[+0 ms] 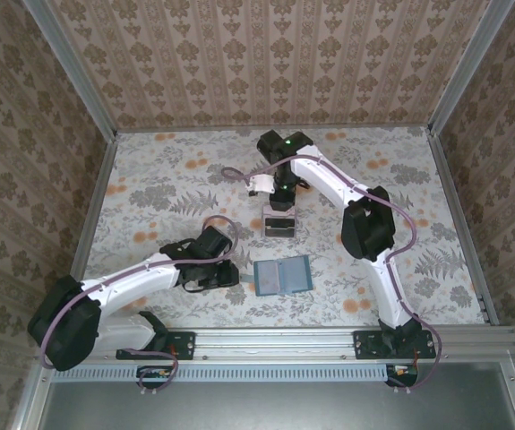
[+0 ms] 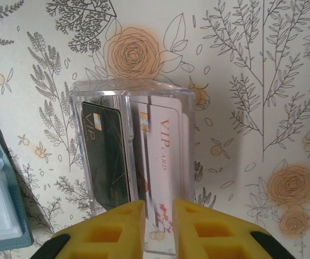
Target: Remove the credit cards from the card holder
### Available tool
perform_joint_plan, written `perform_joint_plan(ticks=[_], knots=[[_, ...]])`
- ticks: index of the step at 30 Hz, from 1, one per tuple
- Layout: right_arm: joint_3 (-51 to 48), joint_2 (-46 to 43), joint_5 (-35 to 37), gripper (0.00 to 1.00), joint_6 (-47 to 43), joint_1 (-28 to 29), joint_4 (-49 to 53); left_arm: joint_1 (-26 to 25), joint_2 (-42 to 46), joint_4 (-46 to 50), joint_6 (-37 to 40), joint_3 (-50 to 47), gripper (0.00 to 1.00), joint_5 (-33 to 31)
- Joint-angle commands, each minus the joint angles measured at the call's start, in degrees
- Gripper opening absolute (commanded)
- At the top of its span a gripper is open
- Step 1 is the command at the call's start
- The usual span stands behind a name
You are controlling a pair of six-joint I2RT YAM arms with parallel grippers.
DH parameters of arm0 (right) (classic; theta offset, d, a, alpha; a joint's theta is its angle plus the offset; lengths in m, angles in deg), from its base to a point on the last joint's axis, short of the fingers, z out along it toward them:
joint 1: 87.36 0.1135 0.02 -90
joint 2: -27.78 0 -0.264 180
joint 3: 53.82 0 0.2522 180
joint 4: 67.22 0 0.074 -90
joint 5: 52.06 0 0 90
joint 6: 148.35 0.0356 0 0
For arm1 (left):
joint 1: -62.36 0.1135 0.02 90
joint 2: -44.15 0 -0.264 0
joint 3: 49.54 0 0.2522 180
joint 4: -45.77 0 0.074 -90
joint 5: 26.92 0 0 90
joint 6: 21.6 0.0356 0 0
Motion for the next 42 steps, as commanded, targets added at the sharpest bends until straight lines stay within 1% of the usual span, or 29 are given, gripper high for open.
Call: perform_joint_plan(ticks=[1, 4, 7, 11, 17, 19, 21, 26, 30, 31, 38, 42], knots=[[-0.6, -5.1, 2.4, 0.23, 3.5, -0.5, -2.5, 0.4, 0.8, 1.8, 1.0, 2.5, 0.27, 0.0], [-5.3, -9.4, 1.9, 0.24, 7.8, -0.6, -6.9, 0.4, 0.8, 2.1, 1.3, 3.7, 0.28, 0.1], [-11.5, -14.4, 1.2, 0.25, 15.2, -0.5, -13.0, 0.3, 0.6, 2.1, 1.7, 5.2, 0.26, 0.3], [-21.9, -22.1, 0.6, 0.25, 28.7, -0.5, -22.2, 0.0, -1.3, 1.2, 2.5, 7.4, 0.23, 1.4], [-37.7, -33.6, -3.7, 0.25, 48.0, -0.3, -33.2, -0.8, -8.1, -0.1, 4.8, 11.4, 0.19, 4.0], [-41.9, -36.5, -5.1, 0.24, 53.0, -0.2, -35.3, -1.2, -10.8, -0.8, 5.4, 12.7, 0.18, 4.9], [-45.0, -38.7, -4.9, 0.22, 59.0, -0.2, -36.1, -1.5, -13.5, -0.4, 6.1, 14.3, 0.16, 5.5], [-52.3, -42.2, -10.5, 0.20, 71.2, 0.0, -38.0, -2.1, -18.4, 1.0, 7.1, 15.9, 0.12, 5.7], [-58.5, -44.6, -13.8, 0.20, 77.5, 0.4, -40.4, -2.0, -19.9, 1.9, 7.5, 15.0, 0.09, 5.0], [-59.4, -44.9, -14.2, 0.20, 78.1, 0.4, -41.9, -2.0, -20.1, 1.6, 7.5, 14.4, 0.09, 5.1], [-63.2, -45.2, -14.2, 0.20, 80.1, 1.8, -41.0, -1.9, -20.6, -0.6, 6.5, 11.1, 0.08, 5.4], [-64.7, -44.9, -15.4, 0.20, 82.4, 3.3, -41.8, -1.9, -20.2, -2.0, 5.6, 8.9, 0.08, 5.3]])
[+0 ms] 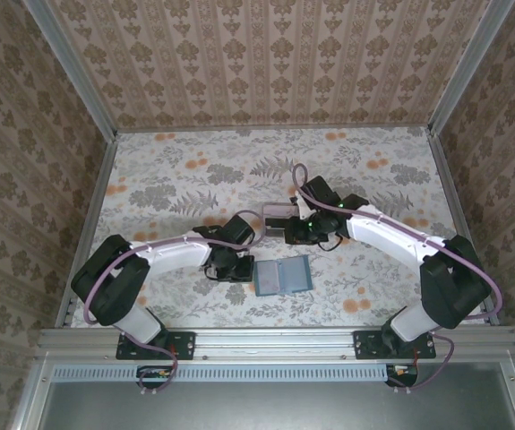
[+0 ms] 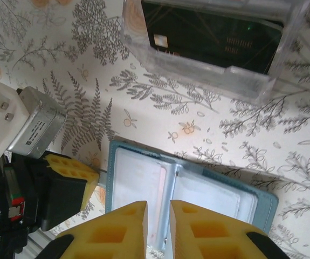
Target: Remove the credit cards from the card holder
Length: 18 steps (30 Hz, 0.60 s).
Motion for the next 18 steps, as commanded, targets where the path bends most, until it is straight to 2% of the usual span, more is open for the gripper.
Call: perform_joint_plan(ticks=[1, 8, 18], knots=[[-1.6, -1.4, -2.8, 0.20, 4.2, 1.5, -1.8, -0.2, 0.0, -1.1, -0.5, -2.2, 0.08, 0.2], [-4.4, 0.8, -8.4, 0.20, 10.6, 4.9, -7.0, -0.3, 0.9, -3.1, -1.7, -4.7, 0.07, 0.8], [-5.1, 7.3, -11.6, 0.21, 15.7, 10.2, -12.4, -0.2, 5.2, -6.4, -4.6, -9.2, 0.07, 2.4]])
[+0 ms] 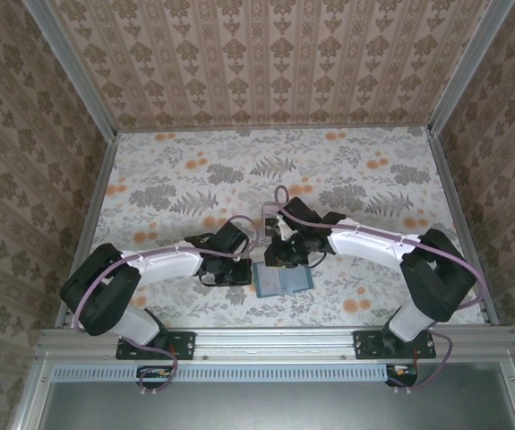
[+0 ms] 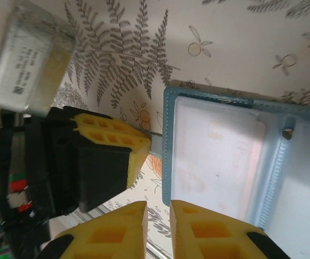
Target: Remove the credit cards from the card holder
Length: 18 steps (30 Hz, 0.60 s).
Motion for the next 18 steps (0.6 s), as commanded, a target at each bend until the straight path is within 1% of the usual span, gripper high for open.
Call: perform_joint_plan(ticks=[1, 6, 9, 11, 14, 18], knots=[[-0.6, 3.0, -2.8, 0.21, 3.4, 1.7, -3.6, -0.3, 0.4, 1.5, -1.7, -2.5, 0.07, 0.8], [0.4, 6.4, -2.9, 0.21, 4.3, 3.5, -5.4, -0.3, 0.7, 0.7, -1.9, -3.2, 0.07, 1.3], [1.0, 8.0, -1.3, 0.21, 4.2, 4.0, -4.8, 0.0, 1.0, 0.8, -1.8, -3.4, 0.07, 1.1], [1.3, 9.1, -0.2, 0.22, 3.8, 4.1, -3.6, 0.1, 1.1, 0.9, -1.7, -3.6, 0.07, 1.2], [1.9, 10.3, 2.0, 0.26, 2.7, 4.3, -1.3, 0.2, 1.4, 0.8, -1.6, -3.8, 0.07, 1.2], [3.4, 11.6, 6.9, 0.30, 1.1, 4.9, 4.1, 0.3, 1.3, 0.6, -1.4, -4.0, 0.07, 1.3]])
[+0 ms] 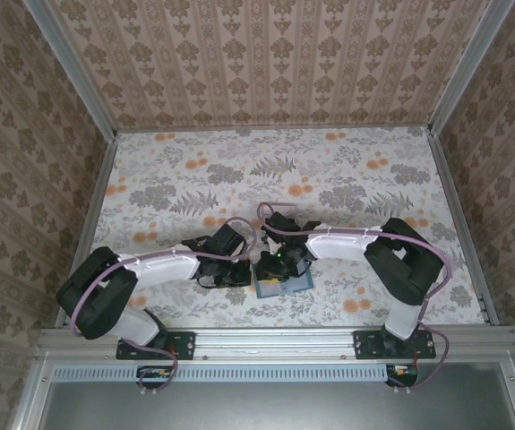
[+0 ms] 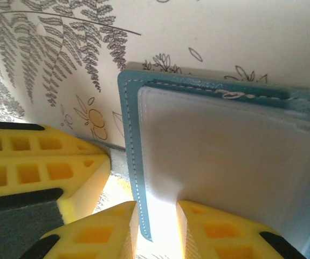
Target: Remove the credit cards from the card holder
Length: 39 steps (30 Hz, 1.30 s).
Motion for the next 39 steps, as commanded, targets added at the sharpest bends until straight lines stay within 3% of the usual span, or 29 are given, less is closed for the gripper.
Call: perform_joint_plan(ticks=[1, 14, 22, 27, 39], knots=[[2.1, 1.2, 6.4, 0.30, -1.9, 0.8, 6.7, 0.1, 0.0, 3.1, -0.4, -2.1, 0.07, 0.7], [10.3, 0.9, 22.6, 0.48, -6.1, 4.4, 22.7, 1.9, 0.6, 3.9, 0.8, -2.0, 0.07, 1.1], [12.1, -0.6, 28.1, 0.51, -6.3, 5.4, 27.5, 2.1, 0.7, 4.5, 1.1, -1.8, 0.07, 1.3], [11.5, -2.0, 28.6, 0.48, -6.0, 5.4, 28.2, 2.1, 0.6, 4.8, 1.2, -1.6, 0.07, 1.3], [9.6, -5.4, 30.7, 0.31, -6.2, 4.8, 30.6, 2.2, 0.2, 6.3, 1.7, -0.7, 0.08, 1.3]])
